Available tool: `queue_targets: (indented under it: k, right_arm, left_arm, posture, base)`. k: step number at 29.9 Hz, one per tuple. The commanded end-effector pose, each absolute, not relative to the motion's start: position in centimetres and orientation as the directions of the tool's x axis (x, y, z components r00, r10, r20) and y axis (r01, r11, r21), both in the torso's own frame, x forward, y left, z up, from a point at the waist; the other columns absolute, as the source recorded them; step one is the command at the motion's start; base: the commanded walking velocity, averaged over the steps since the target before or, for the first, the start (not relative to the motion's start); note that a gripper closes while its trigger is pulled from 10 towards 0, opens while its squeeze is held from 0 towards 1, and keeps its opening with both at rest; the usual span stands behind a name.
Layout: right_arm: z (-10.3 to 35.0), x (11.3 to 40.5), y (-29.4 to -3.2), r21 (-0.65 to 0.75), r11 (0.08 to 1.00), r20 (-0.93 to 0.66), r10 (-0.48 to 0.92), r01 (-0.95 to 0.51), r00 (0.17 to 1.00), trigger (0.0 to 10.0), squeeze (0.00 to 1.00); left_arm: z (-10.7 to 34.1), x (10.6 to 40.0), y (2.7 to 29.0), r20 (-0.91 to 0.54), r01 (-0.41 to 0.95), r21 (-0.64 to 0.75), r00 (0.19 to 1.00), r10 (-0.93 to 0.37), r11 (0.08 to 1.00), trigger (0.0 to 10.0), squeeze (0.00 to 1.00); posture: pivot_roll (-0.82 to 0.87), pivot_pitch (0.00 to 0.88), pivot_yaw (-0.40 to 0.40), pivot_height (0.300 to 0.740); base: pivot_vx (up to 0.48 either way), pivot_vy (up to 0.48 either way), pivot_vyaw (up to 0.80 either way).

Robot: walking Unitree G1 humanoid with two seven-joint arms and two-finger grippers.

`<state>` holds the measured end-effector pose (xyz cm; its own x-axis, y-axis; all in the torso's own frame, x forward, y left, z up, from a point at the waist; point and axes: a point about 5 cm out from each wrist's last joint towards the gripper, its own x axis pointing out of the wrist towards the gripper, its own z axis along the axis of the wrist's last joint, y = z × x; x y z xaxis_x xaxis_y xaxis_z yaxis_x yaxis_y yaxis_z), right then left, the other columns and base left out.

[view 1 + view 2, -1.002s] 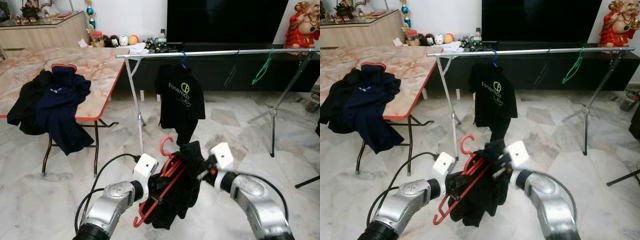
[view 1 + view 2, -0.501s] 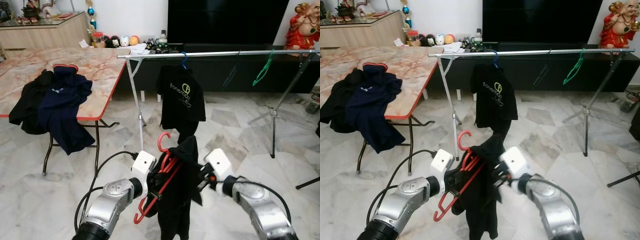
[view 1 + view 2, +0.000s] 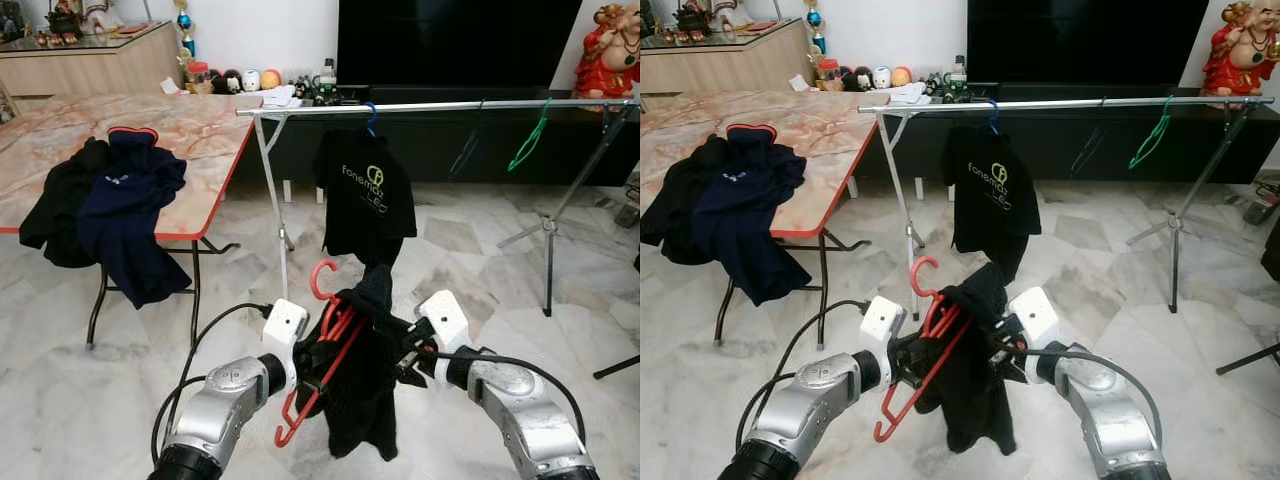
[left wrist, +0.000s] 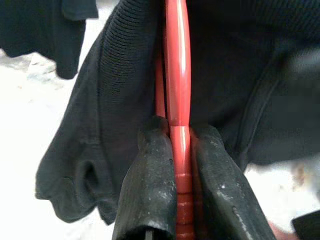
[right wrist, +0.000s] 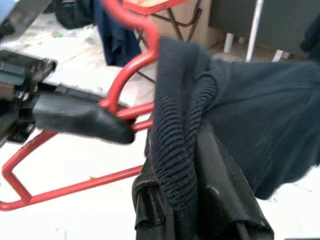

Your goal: Hang hanger

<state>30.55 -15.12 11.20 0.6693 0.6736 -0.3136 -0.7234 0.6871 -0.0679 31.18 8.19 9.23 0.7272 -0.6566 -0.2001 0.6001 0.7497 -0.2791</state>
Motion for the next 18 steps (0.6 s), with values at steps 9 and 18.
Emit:
queue_targets:
  k: [9, 18]
  right_arm:
    - [11.0, 31.6, -16.3, -0.101, 0.773, -0.33, 0.568, -0.627, 0.754, 10.0, 0.0]
    - [10.9, 31.2, -16.2, -0.1, 0.76, -0.338, 0.581, -0.643, 0.74, 10.0, 1.0]
  left_arm:
    - [11.3, 31.3, 7.8, -0.102, 0.651, -0.296, 0.706, -0.701, 0.699, 10.0, 0.0]
    - [11.7, 31.4, 7.7, -0.07, 0.643, -0.341, 0.71, -0.7, 0.686, 10.0, 0.0]
  posture:
    - [-0.02, 0.009, 0.021, 0.74]
    - [-0.03, 0.012, 0.02, 0.74]
  base:
    - [0.0, 0.0, 0.0]
    - [0.0, 0.0, 0.0]
